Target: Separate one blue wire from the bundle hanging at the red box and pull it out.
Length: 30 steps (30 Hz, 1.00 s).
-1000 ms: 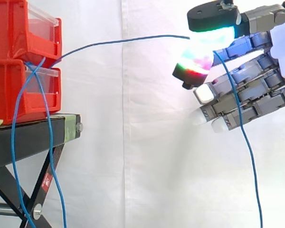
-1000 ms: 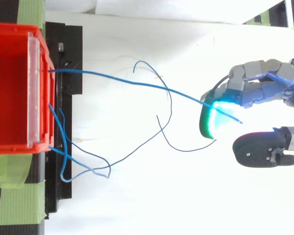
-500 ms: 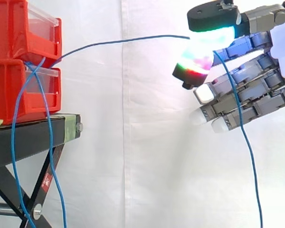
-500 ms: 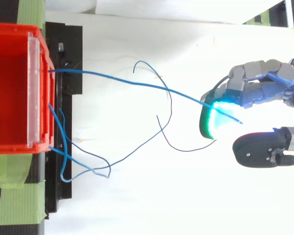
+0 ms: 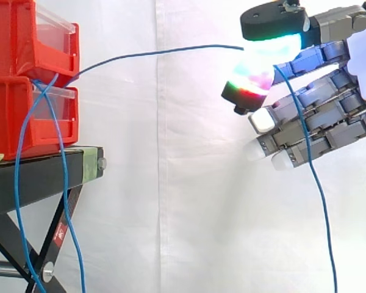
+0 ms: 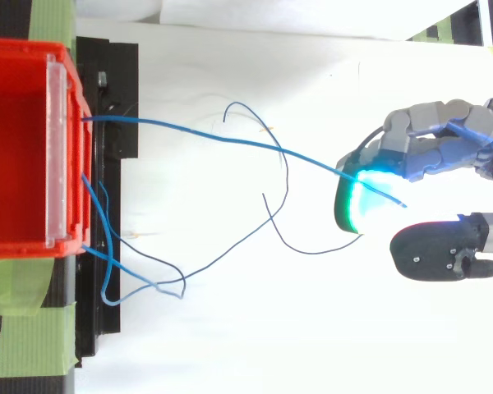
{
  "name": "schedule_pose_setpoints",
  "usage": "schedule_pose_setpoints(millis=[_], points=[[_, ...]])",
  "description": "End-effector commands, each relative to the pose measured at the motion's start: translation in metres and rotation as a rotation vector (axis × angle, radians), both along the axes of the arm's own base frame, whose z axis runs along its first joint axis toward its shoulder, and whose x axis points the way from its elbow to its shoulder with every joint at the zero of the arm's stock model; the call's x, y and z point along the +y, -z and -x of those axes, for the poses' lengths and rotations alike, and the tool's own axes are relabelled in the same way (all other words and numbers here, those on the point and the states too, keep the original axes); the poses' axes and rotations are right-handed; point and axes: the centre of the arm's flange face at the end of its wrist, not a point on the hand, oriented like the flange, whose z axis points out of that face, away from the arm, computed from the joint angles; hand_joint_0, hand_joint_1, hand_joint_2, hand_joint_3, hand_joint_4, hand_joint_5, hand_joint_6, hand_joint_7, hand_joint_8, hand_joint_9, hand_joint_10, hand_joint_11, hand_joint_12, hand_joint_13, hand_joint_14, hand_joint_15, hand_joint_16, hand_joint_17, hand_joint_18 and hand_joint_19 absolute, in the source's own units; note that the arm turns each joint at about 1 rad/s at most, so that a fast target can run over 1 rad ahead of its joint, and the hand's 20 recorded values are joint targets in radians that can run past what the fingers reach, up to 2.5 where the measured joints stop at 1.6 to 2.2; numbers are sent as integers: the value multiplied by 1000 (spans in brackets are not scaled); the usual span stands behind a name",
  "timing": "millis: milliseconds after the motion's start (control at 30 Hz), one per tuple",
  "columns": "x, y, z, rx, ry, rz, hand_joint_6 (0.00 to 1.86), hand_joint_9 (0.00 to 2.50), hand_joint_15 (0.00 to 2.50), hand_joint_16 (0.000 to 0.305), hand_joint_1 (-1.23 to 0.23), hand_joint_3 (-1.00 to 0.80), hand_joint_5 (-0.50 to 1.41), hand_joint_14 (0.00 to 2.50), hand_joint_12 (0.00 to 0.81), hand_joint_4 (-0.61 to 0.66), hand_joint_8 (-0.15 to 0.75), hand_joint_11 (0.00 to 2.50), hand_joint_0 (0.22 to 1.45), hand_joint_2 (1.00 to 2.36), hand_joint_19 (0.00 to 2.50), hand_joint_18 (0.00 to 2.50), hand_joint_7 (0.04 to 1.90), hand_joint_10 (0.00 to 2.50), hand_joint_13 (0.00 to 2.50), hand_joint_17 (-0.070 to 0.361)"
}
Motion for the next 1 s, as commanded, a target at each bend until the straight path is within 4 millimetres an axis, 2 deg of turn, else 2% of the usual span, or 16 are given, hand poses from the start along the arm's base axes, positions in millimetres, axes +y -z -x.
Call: schedule_pose_setpoints(millis=[0, 967], points=[[0, 0, 0, 0, 0, 0, 840, 764, 503, 53, -760, 176, -113, 17, 379, -198, 285, 902, 601, 1017, 469, 256, 1240, 18, 354, 119], [0, 0, 0, 0, 0, 0, 841, 749, 506, 52, -759, 170, -113, 18, 369, -202, 278, 894, 600, 1017, 477, 252, 1238, 19, 340, 118]])
